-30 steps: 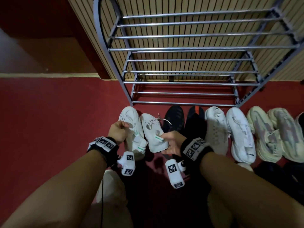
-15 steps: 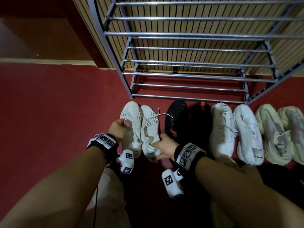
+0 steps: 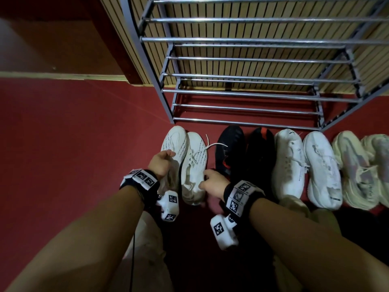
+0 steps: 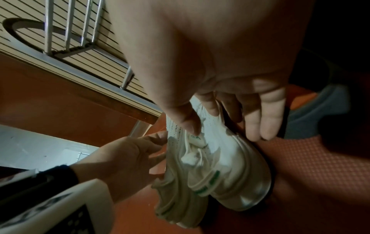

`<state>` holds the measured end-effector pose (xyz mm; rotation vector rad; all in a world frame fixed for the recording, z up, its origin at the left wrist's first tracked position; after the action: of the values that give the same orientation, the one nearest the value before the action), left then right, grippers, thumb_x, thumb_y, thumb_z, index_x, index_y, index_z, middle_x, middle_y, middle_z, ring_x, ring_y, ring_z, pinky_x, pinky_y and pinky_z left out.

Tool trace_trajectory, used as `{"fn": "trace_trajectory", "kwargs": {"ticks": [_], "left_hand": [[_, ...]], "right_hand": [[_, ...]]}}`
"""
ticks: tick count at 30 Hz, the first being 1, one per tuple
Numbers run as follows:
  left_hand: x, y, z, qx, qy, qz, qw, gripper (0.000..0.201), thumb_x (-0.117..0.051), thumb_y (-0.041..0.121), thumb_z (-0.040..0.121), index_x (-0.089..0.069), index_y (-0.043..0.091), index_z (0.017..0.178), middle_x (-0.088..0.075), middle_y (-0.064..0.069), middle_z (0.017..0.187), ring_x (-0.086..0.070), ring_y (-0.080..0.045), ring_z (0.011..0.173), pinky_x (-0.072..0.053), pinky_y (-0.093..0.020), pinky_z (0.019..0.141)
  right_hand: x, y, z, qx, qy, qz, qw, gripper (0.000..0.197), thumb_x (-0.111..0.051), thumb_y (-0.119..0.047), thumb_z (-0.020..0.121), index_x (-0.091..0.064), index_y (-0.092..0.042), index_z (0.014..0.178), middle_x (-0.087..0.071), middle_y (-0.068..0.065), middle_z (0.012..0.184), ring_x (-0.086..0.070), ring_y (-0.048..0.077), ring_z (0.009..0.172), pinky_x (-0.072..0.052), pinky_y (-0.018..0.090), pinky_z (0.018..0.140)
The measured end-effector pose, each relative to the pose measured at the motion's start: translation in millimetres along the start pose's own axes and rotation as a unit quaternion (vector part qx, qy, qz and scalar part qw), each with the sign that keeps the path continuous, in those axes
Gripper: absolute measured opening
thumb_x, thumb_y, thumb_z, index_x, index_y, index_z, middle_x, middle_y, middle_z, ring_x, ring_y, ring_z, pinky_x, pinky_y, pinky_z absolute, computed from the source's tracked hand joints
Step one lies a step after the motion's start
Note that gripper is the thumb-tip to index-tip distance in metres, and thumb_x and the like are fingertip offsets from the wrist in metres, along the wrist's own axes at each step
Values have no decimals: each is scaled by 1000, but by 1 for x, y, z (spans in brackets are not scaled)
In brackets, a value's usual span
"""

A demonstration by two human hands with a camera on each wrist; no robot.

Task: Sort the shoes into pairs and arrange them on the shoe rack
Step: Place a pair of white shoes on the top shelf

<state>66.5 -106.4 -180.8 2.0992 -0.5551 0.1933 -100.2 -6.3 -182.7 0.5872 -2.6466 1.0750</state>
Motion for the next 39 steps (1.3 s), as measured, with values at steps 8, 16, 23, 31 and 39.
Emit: {"fn": "trace_trajectory", "kwargs": {"ticks": [8, 16, 23, 31, 39], "left_hand": [[27, -13, 3, 124, 102, 177, 971, 31, -51, 17, 97, -60, -5, 117, -65, -19, 114, -62, -34, 105, -49, -38, 84], [23, -10, -11, 181, -63, 345, 919, 19, -53, 15, 97, -62, 1, 88, -60, -9, 86, -57, -19, 87, -47, -21, 62], [17, -13, -14, 151, -33, 293, 944, 16, -72, 1, 79, -55, 1, 80, -54, -4, 68, -54, -20, 65, -39, -20, 43], [27, -4, -14, 167, 18, 152, 974, 26, -67, 15, 80, -54, 2, 98, -67, -16, 81, -57, -24, 57, -41, -24, 42], [17, 23, -50, 199, -26, 46, 979, 18, -59, -2, 73, -56, 0, 91, -56, -16, 74, -57, -28, 63, -48, -36, 60]], "right_hand": [[0, 1, 1, -28, 25, -75, 996, 12, -54, -18, 80, -62, -10, 86, -63, 9, 86, -64, 29, 82, -43, 26, 64], [-13, 4, 7, -71, -17, -75, 994, 21, -56, -15, 85, -65, 1, 96, -63, 11, 85, -61, 27, 76, -44, 25, 62], [-18, 2, 5, -80, 0, 42, 996, 16, -64, -15, 80, -62, -4, 92, -67, 10, 82, -65, 25, 69, -49, 26, 53], [-15, 4, 2, -60, 27, 197, 978, 38, -74, -24, 79, -46, -17, 102, -61, 8, 99, -66, 23, 88, -60, 40, 74], [52, -18, -27, 6, 25, 177, 984, 23, -70, 4, 76, -47, 1, 73, -48, 15, 73, -58, 28, 70, -57, 56, 72]]}}
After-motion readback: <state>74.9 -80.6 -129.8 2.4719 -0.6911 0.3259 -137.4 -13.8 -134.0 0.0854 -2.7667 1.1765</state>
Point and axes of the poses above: each hand's wrist, its own z-axis towards the middle knuckle, its own x-axis out of the back of the hand, y = z × x, the point moved 3 cm from there along z, towards the middle knuckle
